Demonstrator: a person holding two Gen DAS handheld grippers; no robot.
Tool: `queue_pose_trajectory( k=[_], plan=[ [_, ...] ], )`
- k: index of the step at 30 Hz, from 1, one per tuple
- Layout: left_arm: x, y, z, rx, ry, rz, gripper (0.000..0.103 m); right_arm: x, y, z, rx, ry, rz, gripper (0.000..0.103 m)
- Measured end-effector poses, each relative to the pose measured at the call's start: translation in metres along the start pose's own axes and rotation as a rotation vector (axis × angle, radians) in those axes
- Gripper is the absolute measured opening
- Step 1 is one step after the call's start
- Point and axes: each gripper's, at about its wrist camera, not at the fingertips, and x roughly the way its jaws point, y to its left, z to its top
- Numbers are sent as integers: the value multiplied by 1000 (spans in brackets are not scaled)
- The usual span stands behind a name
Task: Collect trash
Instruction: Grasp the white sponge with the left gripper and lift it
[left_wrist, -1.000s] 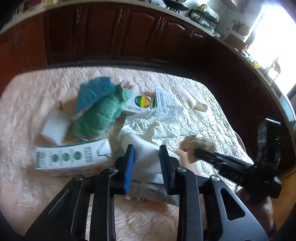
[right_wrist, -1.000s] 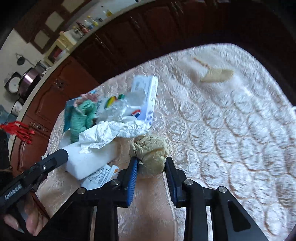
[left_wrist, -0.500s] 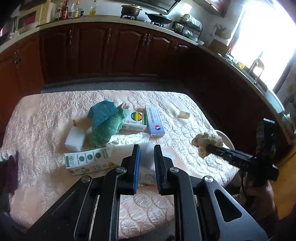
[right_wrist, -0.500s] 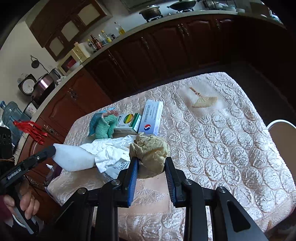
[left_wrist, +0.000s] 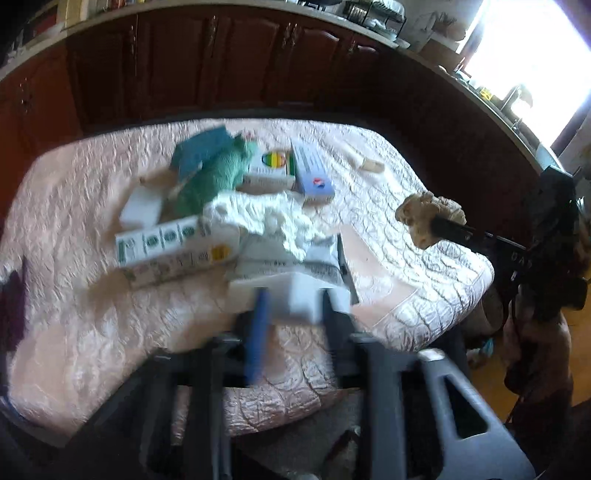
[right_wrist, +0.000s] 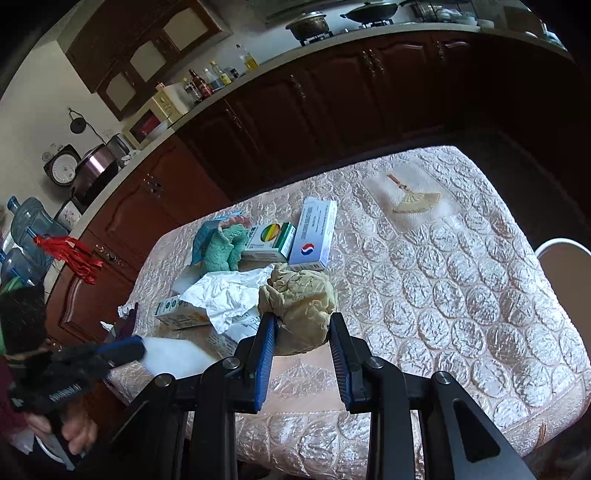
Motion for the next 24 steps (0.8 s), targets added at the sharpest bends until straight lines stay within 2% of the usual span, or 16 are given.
queue_pose_trajectory(
  k=[1,3,4,10,14,17,20,24],
  plan=[
    [2,1,-2,-10,4,-16,54,2,-1,0,3,8,0,28],
    [7,3,-5,-32,8,-32,54,4,-1,-2,4,18,-2,28],
    [9,4,-5,-38,2,-20,58,5,-1,-2,2,19,-2,28],
    [15,4,-1,-9,-59,124,65,7,-1,-3,6,27,-2,28],
    [25,8,-1,19,-99,187,71,10,-2,-4,6,39,-3,28],
    [36,7,-1,42,-106,173,73,14,-2,-4,9,48,0,28],
    [54,8,2,57,-76,205,73,16,-2,-4,8,54,0,28],
    [64,9,4,52,-76,183,72,16,-2,-5,3,59,-4,28]
  ],
)
